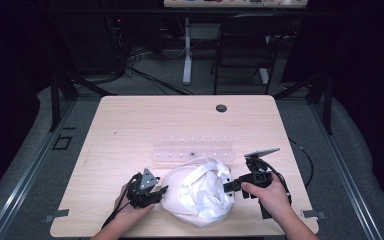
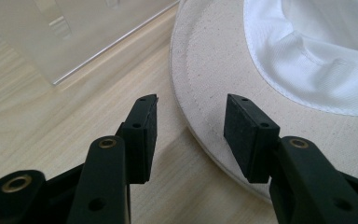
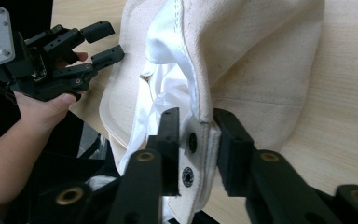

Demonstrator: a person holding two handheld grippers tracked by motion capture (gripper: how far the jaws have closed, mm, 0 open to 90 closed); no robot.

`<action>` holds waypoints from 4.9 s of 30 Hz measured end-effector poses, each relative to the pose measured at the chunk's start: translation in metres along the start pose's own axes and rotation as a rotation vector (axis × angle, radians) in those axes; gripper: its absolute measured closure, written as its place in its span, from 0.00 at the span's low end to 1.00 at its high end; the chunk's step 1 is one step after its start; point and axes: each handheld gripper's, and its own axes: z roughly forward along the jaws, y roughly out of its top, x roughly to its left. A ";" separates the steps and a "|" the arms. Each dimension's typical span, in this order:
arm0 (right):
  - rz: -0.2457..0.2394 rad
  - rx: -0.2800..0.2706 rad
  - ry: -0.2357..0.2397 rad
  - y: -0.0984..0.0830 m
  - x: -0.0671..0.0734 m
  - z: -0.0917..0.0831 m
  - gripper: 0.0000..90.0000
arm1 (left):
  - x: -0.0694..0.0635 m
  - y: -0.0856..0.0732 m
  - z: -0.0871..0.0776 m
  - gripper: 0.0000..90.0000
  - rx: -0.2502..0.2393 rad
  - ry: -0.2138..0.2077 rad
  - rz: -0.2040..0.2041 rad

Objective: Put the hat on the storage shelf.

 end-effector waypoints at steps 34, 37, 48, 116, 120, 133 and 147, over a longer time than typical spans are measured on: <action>-0.022 0.002 0.072 0.013 0.034 -0.029 0.91 | 0.011 -0.001 -0.007 0.57 -0.024 0.034 -0.044; -0.029 -0.023 0.127 0.012 0.033 -0.030 0.91 | 0.012 -0.001 -0.008 0.57 -0.026 0.035 -0.045; -0.048 -0.101 0.281 0.009 0.030 -0.034 0.92 | 0.015 -0.001 -0.009 0.57 -0.029 0.039 -0.054; -0.100 -0.434 0.436 0.051 0.089 -0.080 0.92 | -0.055 0.043 -0.031 0.42 -0.213 -0.120 0.072; -0.093 -0.446 0.428 0.058 0.093 -0.080 0.92 | -0.061 0.051 -0.030 0.42 -0.219 -0.138 0.084; -0.075 -0.471 0.428 0.066 0.093 -0.083 0.92 | -0.079 0.071 -0.019 0.40 -0.229 -0.140 0.109; -0.074 -0.476 0.429 0.065 0.095 -0.081 0.92 | -0.100 0.095 0.008 0.49 -0.200 0.006 0.133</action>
